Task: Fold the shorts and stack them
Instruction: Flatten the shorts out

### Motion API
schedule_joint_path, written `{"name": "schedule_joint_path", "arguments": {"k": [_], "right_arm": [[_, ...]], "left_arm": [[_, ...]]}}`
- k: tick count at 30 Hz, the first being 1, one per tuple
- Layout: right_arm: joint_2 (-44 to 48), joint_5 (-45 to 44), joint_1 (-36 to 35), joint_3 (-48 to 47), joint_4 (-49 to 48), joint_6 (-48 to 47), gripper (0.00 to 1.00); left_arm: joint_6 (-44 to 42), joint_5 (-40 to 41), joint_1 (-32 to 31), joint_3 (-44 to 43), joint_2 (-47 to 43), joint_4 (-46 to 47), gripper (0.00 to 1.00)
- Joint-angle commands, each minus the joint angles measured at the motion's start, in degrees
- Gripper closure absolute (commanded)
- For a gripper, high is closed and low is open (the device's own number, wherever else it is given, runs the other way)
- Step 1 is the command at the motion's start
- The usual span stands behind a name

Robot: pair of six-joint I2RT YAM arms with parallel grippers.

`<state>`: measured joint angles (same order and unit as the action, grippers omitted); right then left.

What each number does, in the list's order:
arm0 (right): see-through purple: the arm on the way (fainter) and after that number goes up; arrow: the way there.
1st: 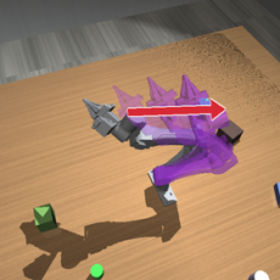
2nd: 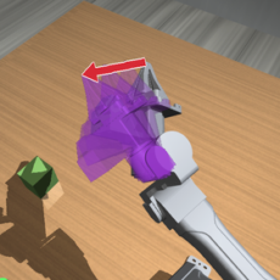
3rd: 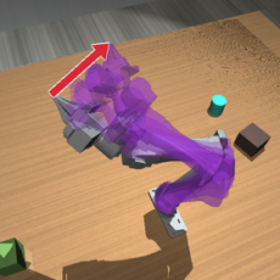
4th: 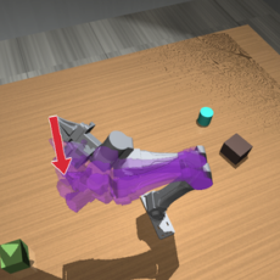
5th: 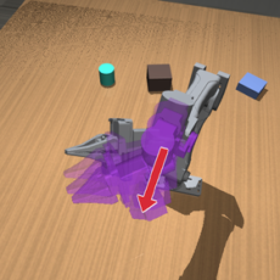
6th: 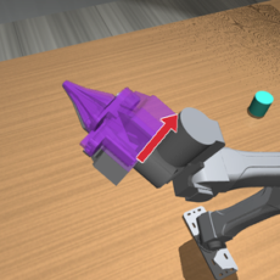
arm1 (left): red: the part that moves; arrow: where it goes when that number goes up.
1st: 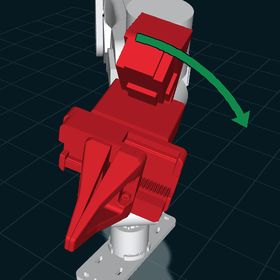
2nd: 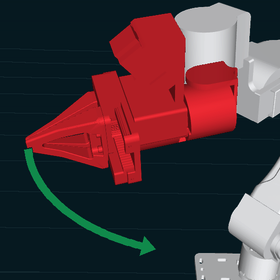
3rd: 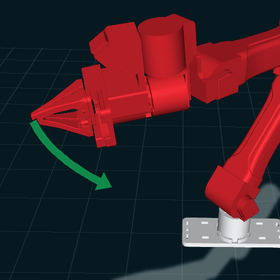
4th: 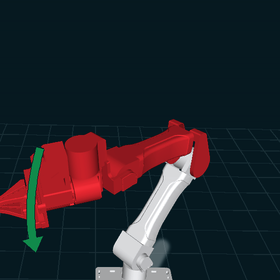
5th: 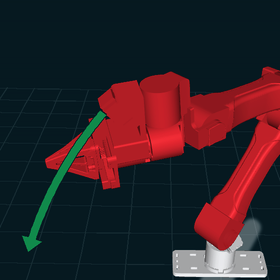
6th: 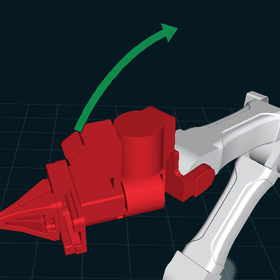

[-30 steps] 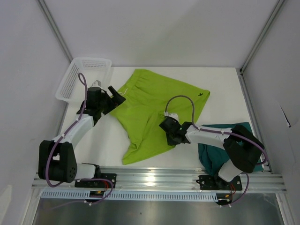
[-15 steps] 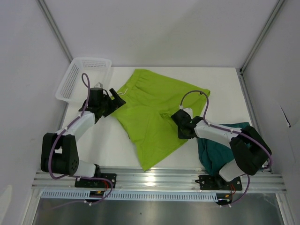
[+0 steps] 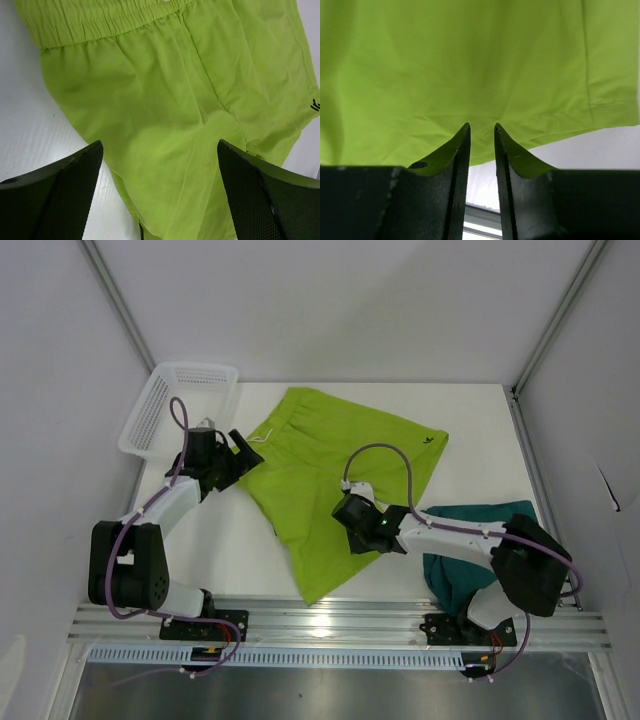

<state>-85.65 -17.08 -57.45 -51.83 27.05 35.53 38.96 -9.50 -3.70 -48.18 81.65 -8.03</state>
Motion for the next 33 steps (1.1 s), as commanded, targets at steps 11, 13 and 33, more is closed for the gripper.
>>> {"name": "schedule_joint_path", "arguments": {"k": [11,13,33], "right_arm": [[-3.6,-0.9,5.1,4.1,3.9,3.3,0.75],[-2.1,-1.1,7.0,5.6,5.4,3.8,0.76],[12.9,-2.7,-1.4,3.6,4.5,-2.3,0.52]], "left_arm": [[-1.3,-2.2,1.4,-0.3,-1.8,1.4,0.04],[-1.3,-2.4,1.5,-0.4,-1.8,1.4,0.04],[-1.3,-4.4,3.5,-0.1,-0.5,-0.5,0.05]]}}
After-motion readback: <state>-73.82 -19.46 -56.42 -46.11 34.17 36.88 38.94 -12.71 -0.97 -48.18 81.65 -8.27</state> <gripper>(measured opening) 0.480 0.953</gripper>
